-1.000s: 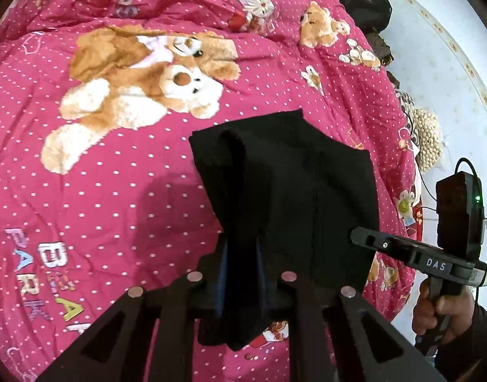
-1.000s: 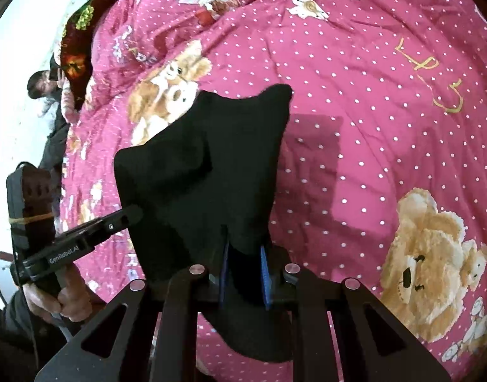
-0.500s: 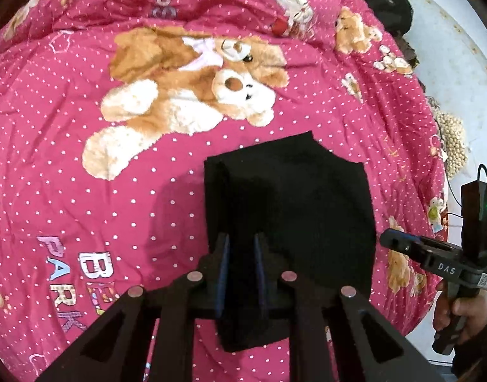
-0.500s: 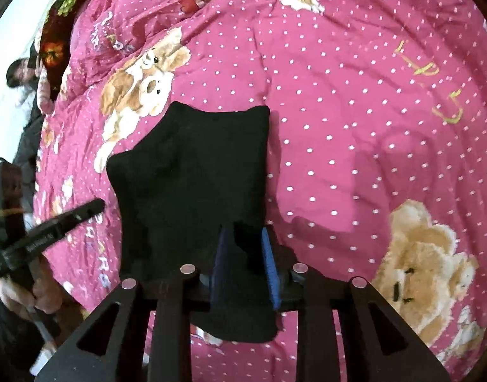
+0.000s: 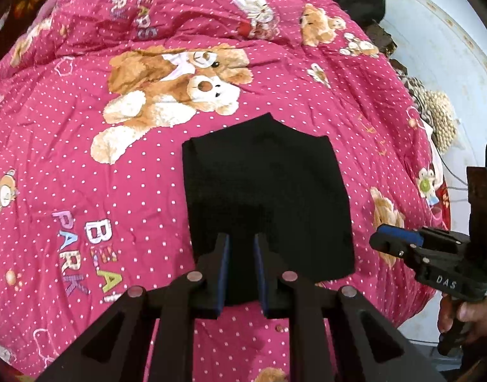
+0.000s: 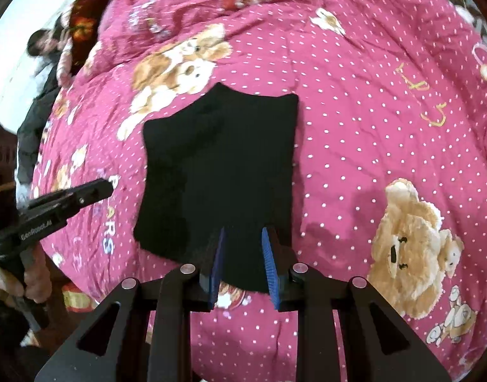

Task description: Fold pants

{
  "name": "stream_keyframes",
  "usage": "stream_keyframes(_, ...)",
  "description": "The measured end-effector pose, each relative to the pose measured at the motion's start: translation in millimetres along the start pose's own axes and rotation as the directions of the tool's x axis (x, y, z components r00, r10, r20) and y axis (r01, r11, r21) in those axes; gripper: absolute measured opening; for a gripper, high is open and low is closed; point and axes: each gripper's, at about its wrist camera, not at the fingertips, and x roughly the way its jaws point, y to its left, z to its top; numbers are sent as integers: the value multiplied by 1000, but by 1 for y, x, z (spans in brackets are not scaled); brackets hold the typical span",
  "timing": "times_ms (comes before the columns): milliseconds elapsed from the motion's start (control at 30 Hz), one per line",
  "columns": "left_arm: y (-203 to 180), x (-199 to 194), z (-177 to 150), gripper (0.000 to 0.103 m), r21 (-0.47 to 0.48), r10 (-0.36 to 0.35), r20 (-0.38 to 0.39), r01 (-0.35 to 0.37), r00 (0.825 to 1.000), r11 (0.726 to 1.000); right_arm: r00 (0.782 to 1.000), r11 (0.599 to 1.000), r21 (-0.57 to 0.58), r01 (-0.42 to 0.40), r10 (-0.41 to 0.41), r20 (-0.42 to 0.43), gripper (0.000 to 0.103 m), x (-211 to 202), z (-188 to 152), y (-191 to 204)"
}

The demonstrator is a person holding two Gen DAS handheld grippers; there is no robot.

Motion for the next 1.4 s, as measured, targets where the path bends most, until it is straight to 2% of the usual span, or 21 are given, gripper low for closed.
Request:
stream_keyframes(133,-13,-14,-15,19,37,29,17,-29,999,999,1000,998,-53,15,-14,23,24,-10,-20,15)
stream_keyframes(300,-22,-28,-31,25,58,50,37,-52,998,997,999,998,-62,31,-29,40,24,-19,-39,26)
stream_keyframes(367,-23,-31,-37,26,60,55,42,-57,998,997,998,997,-66,40,-37,45,31,-21,-45,30)
stream_keyframes(433,-25,-35,-43,28,63,63,49,-66,997,996,998,997,-69,44,-41,50,45,-25,-52,33)
stream_keyframes(467,-25,-37,-46,28,64,65,52,-68,997,996,998,997,-70,45,-41,53,46,-26,-54,35)
stream_keyframes(767,-22,-39,-64,34,68,92,49,-95,995,993,997,995,-81,57,-53,54,47,-31,-72,46)
stream_keyframes(867,-20,-37,-69,34,72,98,42,-101,994,992,998,996,-75,55,-52,42,51,-29,-75,47)
stream_keyframes(1400,-17,-30,-68,34,104,113,31,-116,993,988,997,994,-78,76,-73,32,52,-24,-73,55)
